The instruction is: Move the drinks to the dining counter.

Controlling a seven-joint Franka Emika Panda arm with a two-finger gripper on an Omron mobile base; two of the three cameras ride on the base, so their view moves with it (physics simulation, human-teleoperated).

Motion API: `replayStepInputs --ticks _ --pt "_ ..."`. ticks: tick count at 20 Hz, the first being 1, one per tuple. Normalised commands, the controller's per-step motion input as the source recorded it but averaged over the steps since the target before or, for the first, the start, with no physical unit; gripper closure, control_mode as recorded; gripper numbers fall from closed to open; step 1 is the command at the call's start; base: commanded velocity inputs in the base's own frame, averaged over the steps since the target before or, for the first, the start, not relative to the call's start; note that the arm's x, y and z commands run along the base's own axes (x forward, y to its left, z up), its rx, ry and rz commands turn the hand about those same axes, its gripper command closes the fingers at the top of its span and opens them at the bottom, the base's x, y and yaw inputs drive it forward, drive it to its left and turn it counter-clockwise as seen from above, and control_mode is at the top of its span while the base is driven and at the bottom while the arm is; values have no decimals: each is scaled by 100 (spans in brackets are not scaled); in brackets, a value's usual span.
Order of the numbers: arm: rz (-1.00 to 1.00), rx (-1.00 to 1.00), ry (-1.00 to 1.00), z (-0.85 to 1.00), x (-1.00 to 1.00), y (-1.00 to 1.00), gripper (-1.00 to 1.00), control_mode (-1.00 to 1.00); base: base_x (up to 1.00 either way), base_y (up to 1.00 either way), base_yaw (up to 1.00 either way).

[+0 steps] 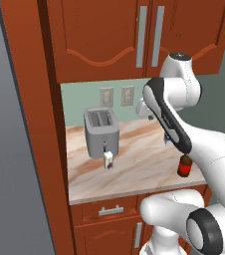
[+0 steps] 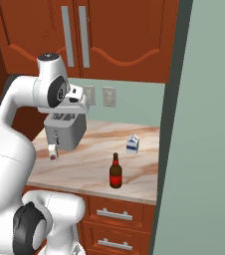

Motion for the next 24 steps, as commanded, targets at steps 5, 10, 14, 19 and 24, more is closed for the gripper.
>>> replayStepInputs --ticks 5,10,14,19,24 --pt "0 0 0 0 -7 0 -100 -100 0 0 0" --pt "0 0 0 -5 -21 -2 -100 -100 0 0 0" --pt "-4 0 0 -8 -41 -20 -100 -100 0 0 0" --pt "-10 0 1 -9 -21 -40 -100 -100 0 0 0" --pt "-9 0 6 -26 -13 -44 -100 -100 0 0 0"
